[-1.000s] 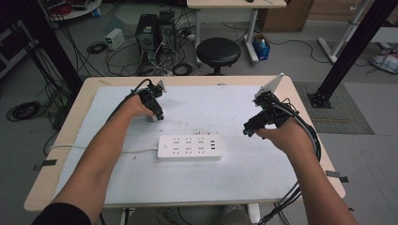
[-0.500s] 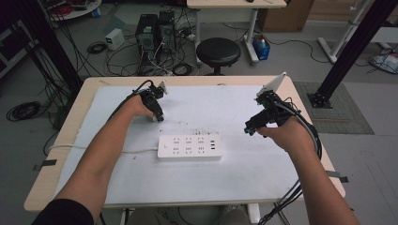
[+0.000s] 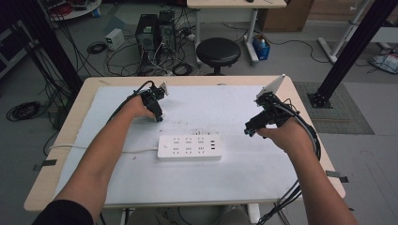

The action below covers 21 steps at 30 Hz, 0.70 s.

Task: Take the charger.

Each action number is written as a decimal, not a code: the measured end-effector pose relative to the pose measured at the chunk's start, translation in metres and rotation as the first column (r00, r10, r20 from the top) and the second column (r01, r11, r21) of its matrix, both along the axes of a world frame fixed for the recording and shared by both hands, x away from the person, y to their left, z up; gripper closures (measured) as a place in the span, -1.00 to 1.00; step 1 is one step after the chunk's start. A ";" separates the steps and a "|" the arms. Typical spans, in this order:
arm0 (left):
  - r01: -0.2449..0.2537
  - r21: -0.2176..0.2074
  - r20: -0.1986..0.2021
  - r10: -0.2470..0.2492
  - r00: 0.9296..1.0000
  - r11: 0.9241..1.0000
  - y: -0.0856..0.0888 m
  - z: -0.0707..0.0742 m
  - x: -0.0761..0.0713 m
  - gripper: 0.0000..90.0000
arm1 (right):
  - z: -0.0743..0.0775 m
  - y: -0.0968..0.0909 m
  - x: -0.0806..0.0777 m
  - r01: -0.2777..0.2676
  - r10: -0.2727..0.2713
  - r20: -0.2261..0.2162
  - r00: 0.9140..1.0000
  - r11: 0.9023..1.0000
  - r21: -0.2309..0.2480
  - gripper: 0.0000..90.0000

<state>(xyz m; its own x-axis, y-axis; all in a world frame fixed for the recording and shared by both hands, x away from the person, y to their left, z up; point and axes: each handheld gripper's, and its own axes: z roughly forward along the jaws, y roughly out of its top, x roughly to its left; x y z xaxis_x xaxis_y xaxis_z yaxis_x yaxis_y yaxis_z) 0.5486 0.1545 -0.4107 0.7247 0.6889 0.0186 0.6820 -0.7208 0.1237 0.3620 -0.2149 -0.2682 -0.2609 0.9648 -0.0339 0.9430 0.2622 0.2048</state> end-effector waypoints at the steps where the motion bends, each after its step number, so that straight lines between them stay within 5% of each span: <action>1: -0.013 -0.006 0.005 0.013 1.000 1.000 -0.001 0.000 -0.001 -0.06 | 0.000 0.000 0.000 0.000 0.000 0.000 1.000 1.000 0.000 -0.88; 9: -0.006 -0.009 -0.007 0.006 1.000 1.000 0.004 0.008 -0.008 -0.05 | -0.002 0.001 0.000 -0.003 0.003 -0.004 1.000 1.000 0.002 -0.88; 21: -0.007 -0.014 0.018 0.007 1.000 1.000 0.017 0.046 -0.041 -0.05 | -0.001 0.009 0.004 -0.003 0.003 -0.009 1.000 1.000 -0.011 -0.88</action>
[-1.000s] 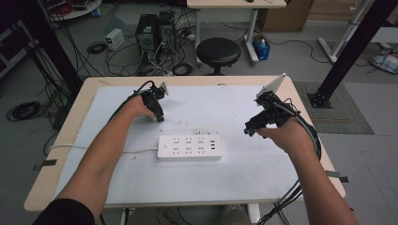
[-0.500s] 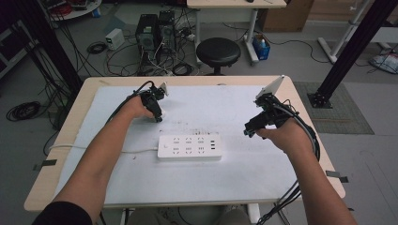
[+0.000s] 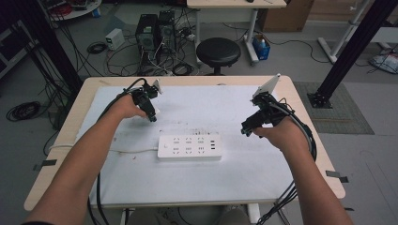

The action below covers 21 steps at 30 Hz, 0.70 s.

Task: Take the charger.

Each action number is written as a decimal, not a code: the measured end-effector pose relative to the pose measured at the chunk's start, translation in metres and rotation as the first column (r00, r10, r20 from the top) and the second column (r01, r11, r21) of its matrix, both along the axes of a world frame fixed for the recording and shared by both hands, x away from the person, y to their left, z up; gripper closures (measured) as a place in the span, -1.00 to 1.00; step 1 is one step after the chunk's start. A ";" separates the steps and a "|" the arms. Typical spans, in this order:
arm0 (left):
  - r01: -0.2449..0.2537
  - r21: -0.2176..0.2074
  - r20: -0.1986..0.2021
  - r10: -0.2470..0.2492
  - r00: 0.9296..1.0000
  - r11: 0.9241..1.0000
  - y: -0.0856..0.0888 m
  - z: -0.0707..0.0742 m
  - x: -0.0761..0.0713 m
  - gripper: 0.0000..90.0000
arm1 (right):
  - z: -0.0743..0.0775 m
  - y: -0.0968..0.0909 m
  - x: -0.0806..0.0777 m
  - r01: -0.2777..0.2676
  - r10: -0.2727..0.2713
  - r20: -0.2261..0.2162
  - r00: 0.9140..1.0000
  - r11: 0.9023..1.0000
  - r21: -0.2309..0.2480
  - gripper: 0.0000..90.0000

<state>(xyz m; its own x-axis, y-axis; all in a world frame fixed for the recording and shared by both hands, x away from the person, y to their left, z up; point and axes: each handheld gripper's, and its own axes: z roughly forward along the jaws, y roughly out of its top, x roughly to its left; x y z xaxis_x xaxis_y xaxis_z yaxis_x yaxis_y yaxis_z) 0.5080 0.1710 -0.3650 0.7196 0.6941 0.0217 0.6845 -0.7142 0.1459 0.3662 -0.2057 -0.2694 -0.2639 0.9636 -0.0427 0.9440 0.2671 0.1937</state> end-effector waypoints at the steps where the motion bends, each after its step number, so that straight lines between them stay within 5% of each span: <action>1: 0.001 -0.007 0.000 -0.001 1.000 1.000 0.001 0.004 -0.004 -0.05 | 0.000 0.001 0.000 0.003 -0.003 -0.001 1.000 1.000 0.006 -0.88; 15: -0.003 -0.048 0.043 0.005 0.999 0.999 0.020 0.057 -0.062 -0.05 | -0.002 0.007 0.007 0.014 -0.014 -0.007 1.000 1.000 0.004 -0.88; 21: -0.016 -0.033 0.067 0.018 0.998 0.999 0.026 0.081 -0.086 -0.05 | -0.001 0.009 0.008 0.016 -0.016 -0.005 1.000 1.000 0.001 -0.88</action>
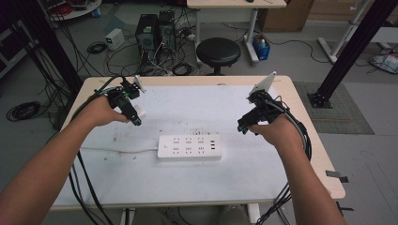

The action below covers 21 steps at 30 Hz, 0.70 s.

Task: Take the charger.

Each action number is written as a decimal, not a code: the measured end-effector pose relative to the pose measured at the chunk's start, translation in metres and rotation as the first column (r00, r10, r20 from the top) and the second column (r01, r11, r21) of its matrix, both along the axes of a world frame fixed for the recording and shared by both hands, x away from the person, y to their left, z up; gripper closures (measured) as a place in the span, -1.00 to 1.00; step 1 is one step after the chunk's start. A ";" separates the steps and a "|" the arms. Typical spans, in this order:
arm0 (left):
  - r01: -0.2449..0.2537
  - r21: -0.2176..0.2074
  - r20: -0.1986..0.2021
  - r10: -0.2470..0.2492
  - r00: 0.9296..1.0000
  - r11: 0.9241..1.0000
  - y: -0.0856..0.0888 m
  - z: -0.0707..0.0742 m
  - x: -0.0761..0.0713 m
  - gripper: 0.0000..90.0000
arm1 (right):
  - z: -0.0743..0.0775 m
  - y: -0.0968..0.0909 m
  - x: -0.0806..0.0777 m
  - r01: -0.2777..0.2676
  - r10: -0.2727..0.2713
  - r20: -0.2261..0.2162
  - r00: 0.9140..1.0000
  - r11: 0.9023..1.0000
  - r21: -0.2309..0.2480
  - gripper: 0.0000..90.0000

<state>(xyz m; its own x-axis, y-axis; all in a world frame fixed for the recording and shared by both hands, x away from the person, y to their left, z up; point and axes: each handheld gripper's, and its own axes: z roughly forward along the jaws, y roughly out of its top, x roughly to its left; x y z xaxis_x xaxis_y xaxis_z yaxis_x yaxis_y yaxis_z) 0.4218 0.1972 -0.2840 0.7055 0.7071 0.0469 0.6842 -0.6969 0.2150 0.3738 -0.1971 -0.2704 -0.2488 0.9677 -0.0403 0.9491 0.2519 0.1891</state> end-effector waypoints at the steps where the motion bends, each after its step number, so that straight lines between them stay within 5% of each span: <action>1: -0.002 -0.005 0.007 0.002 1.000 1.000 0.000 0.004 -0.004 -0.05 | 0.000 0.000 0.000 -0.001 0.001 0.000 1.000 1.000 0.000 -0.88; 12: 0.004 0.006 0.031 -0.004 0.999 1.000 0.004 0.036 -0.054 -0.05 | 0.002 0.003 -0.001 -0.004 0.004 0.004 1.000 1.000 -0.004 -0.88; 21: 0.014 0.013 0.048 -0.015 0.999 1.000 0.008 0.056 -0.071 -0.05 | 0.007 0.006 -0.005 -0.009 0.009 0.014 1.000 1.000 0.001 -0.88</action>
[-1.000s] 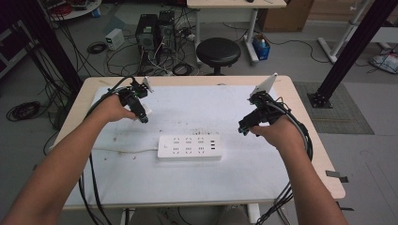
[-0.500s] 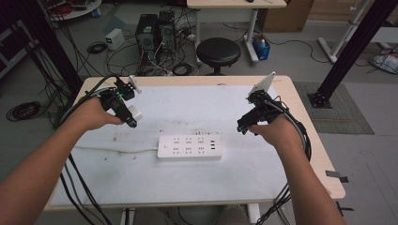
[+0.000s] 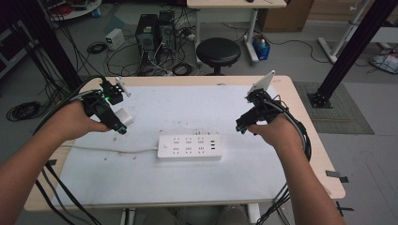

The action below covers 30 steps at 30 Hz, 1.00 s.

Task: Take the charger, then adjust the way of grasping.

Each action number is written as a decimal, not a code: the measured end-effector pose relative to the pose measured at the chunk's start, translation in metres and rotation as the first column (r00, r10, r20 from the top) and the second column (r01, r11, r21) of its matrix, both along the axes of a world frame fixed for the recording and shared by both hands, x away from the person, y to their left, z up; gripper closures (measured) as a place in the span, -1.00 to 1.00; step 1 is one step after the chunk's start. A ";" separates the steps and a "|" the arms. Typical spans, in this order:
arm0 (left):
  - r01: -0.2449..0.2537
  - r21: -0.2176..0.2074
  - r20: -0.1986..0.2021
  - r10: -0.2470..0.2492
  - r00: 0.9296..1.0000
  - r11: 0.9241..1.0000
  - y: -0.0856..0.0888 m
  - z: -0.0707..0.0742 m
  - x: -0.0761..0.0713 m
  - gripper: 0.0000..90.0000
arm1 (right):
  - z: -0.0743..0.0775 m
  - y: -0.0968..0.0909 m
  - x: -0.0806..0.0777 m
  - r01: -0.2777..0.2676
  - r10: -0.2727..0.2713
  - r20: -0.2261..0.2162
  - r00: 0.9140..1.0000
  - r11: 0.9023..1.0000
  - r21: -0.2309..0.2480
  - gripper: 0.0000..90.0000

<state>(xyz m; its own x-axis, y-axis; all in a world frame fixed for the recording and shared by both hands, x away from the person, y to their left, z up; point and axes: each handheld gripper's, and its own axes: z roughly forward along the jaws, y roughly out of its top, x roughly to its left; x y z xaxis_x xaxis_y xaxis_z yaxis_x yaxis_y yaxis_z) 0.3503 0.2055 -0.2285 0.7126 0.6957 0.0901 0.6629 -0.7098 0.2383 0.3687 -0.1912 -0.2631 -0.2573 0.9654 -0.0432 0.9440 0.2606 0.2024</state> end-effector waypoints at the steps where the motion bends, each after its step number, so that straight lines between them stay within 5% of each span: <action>1: 0.005 0.001 -0.004 -0.005 1.000 1.000 0.001 0.000 0.000 -0.05 | 0.000 0.000 0.000 -0.002 0.002 0.001 1.000 1.000 0.000 -0.88; 14: 0.070 -0.034 0.012 -0.069 0.998 0.997 0.001 -0.005 -0.002 -0.05 | -0.003 0.005 0.003 0.001 -0.001 -0.003 1.000 1.000 0.004 -0.88; 19: 0.143 -0.068 0.012 -0.142 0.990 0.987 -0.001 -0.006 -0.004 -0.05 | -0.002 0.007 0.000 -0.005 0.005 -0.006 1.000 1.000 0.011 -0.88; 24: 0.252 -0.123 0.027 -0.251 0.968 0.960 -0.006 -0.009 -0.007 -0.05 | -0.002 0.005 -0.003 0.001 0.000 -0.025 1.000 0.999 0.050 -0.88; 26: 0.313 -0.150 0.046 -0.309 0.950 0.938 -0.009 -0.012 -0.008 -0.05 | -0.001 0.004 -0.004 0.005 -0.003 -0.026 1.000 0.998 0.059 -0.88; 30: 0.375 -0.213 0.081 -0.366 0.927 0.902 -0.017 -0.017 -0.012 -0.05 | 0.000 0.001 -0.005 0.010 -0.006 -0.035 0.999 0.996 0.093 -0.88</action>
